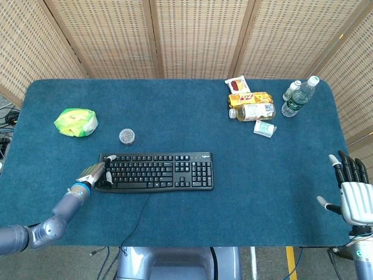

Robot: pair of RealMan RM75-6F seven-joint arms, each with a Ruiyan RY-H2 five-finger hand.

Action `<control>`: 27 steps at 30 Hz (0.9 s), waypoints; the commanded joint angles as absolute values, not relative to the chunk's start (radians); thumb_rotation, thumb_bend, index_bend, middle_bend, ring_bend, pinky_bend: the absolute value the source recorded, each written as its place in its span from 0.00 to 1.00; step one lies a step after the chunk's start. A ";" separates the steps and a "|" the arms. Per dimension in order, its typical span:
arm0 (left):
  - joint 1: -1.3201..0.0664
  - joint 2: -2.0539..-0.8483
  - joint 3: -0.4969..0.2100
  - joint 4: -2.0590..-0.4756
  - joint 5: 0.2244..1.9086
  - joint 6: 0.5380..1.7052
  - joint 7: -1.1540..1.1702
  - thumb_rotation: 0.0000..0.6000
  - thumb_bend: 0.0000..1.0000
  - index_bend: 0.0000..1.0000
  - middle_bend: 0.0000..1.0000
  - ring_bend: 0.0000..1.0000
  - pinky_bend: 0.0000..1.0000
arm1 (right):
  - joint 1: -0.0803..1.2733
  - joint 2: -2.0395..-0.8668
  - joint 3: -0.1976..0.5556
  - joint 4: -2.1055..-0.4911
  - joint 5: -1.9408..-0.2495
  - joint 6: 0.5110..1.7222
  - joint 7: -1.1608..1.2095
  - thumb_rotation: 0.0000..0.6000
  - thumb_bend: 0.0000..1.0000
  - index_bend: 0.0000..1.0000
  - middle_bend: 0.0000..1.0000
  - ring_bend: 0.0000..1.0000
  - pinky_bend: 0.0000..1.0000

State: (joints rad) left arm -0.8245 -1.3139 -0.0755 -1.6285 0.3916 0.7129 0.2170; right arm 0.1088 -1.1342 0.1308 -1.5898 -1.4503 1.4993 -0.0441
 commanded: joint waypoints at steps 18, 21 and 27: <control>-0.467 -1.053 -0.103 -1.868 1.016 1.216 0.022 1.00 0.00 0.00 0.00 0.00 0.00 | 0.106 -1.130 0.127 -1.600 -1.461 1.508 -0.044 1.00 0.00 0.00 0.00 0.00 0.00; -0.396 -1.088 -0.078 -1.816 1.092 1.359 0.058 1.00 0.00 0.00 0.00 0.00 0.00 | 0.105 -1.131 0.127 -1.600 -1.464 1.512 -0.048 1.00 0.00 0.00 0.00 0.00 0.00; -0.273 -1.165 -0.036 -1.723 1.187 1.535 0.067 1.00 0.00 0.00 0.00 0.00 0.00 | 0.103 -1.132 0.131 -1.599 -1.467 1.524 -0.046 1.00 0.00 0.00 0.00 0.00 0.00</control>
State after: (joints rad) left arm -0.3270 -1.1312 -0.0651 -1.7665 1.1373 1.4896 0.0572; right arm 0.1032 -1.1317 0.1303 -1.5993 -1.4671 1.5235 -0.0468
